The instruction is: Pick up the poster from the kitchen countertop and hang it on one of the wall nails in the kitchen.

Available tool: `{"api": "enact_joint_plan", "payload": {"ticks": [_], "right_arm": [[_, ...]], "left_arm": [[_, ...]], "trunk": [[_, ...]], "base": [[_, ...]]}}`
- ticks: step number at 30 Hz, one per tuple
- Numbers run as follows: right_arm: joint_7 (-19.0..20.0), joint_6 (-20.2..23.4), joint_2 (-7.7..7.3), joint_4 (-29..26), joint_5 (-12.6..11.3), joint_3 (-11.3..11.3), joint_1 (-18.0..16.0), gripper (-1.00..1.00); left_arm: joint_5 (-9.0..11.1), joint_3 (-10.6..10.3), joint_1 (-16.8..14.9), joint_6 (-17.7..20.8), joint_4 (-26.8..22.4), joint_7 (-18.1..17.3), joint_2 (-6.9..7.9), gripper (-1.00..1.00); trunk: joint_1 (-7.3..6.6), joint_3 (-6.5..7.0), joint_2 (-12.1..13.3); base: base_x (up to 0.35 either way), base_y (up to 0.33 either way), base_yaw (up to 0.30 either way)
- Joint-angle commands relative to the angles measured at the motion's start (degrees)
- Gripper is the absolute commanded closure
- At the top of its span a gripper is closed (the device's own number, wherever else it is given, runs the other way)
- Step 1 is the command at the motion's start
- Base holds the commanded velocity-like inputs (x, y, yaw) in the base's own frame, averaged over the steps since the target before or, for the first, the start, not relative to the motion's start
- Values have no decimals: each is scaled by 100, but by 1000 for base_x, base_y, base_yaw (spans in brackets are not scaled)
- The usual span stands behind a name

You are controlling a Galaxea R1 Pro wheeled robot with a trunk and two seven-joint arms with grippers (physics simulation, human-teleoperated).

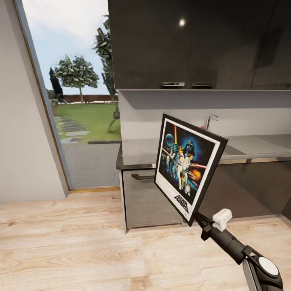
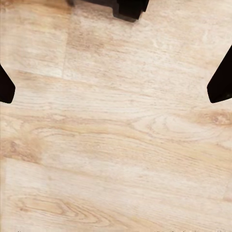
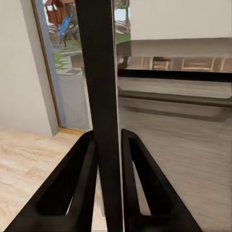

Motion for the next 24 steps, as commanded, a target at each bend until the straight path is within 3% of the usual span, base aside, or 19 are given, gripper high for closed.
{"api": "enact_joint_plan", "payload": {"ticks": [1, 7, 15, 18, 24], "right_arm": [[68, 52, 5, 29, -4, -18, -5, 100], [138, 42, 4, 267, 20, -6, -4, 100], [145, 36, 10, 593, 26, 189, -4, 100], [98, 11, 12, 897, 18, 206, -6, 100], [88, 16, 12, 940, 25, 193, -12, 100]], "left_arm": [[5, 13, 1, -2, -10, -4, -5, -100], [-1, 10, 1, -3, -19, -8, -5, -100], [-19, -14, 1, -9, -31, -8, -5, -100], [-21, -22, 1, -11, -40, -9, -5, -100], [-21, -22, 1, 6, -150, -12, 4, -100]], "trunk": [[0, -5, -3], [0, -5, -3], [0, -5, -3], [-44, 31, 77], [-176, 139, 318]], "base": [[0, 0, 0], [0, 0, 0], [0, 0, 0], [0, 0, 0], [0, 0, 0]]}}
